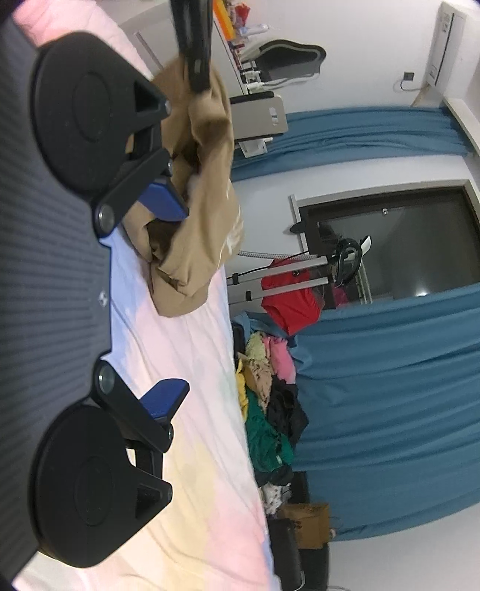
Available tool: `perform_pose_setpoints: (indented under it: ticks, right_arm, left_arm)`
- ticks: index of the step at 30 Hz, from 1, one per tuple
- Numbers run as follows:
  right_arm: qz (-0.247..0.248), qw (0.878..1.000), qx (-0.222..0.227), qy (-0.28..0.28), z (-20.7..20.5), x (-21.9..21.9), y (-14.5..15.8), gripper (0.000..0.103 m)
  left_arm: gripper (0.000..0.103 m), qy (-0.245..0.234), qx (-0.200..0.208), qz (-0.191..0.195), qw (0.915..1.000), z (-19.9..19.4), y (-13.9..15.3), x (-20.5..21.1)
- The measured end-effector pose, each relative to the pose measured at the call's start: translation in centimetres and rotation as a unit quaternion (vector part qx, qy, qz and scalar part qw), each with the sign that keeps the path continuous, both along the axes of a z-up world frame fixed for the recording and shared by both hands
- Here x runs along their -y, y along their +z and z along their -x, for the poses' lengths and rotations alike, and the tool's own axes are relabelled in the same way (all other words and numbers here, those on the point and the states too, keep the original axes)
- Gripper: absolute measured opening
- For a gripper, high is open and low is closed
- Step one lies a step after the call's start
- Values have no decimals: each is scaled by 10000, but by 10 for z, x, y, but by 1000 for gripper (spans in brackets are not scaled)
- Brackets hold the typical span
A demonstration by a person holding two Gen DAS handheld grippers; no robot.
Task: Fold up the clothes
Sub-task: 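Grasp the tan T-shirt with the left tool while the right tool grasps another edge, then lift the T-shirt with both tools and shake it out in the air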
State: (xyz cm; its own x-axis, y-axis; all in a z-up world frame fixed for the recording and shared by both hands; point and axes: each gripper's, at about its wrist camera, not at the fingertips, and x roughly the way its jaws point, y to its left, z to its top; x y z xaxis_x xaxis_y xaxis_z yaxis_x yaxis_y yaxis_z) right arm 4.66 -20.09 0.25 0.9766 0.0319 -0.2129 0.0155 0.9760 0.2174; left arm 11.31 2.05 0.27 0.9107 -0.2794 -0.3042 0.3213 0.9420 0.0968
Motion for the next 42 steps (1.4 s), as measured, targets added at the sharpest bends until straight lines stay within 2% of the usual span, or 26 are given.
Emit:
perform_pose_setpoints:
  ticks: [5,10,14,16,19,23,24,26,27,30,32,37,39,42]
  right_arm:
    - [-183,9997,-32,133,22,-11,7,94]
    - [235,9972,-147,700,45,-48,2,94]
    - [513,9917,-266,1151,50,-77,-6,93]
    - [432,9888,-439,1363,45,-90,-14,93]
    - [436,9843,-661,1579,37,-109,-27,93]
    - [579,9783,-694,1865,29,-127,-29,93]
    - [620,9762,-719,1949,27,-131,-30,92]
    - [737,9716,-903,2059,24,-141,-36,76]
    - [787,9699,-1051,2049,21,-143,-40,71]
    - [787,9701,-1337,1864,20,-141,-51,70]
    - [678,9750,-1381,1605,19,-135,-50,61]
    - [224,9929,-982,638,25,-101,-33,59]
    - [53,9963,-830,225,30,-86,-26,60]
    - [-311,9962,-806,-114,29,-66,-25,60]
  left_arm:
    - [10,-280,168,315,9990,77,20,-20]
    - [10,-341,300,987,9941,124,35,-57]
    - [10,-272,243,1446,9888,133,37,-82]
    - [10,-196,194,1544,9876,132,35,-90]
    - [11,-85,144,1570,9875,128,30,-97]
    - [11,-6,121,1559,9877,123,25,-102]
    - [11,1,121,1537,9880,121,24,-102]
    - [11,30,119,1467,9891,113,23,-100]
    - [11,43,133,1423,9897,110,22,-99]
    - [11,84,168,1301,9913,103,20,-98]
    - [11,135,138,1270,9917,100,19,-99]
    - [12,259,-178,976,9947,90,9,-92]
    - [12,231,-312,947,9948,86,5,-90]
    - [12,82,-349,865,9956,88,3,-85]
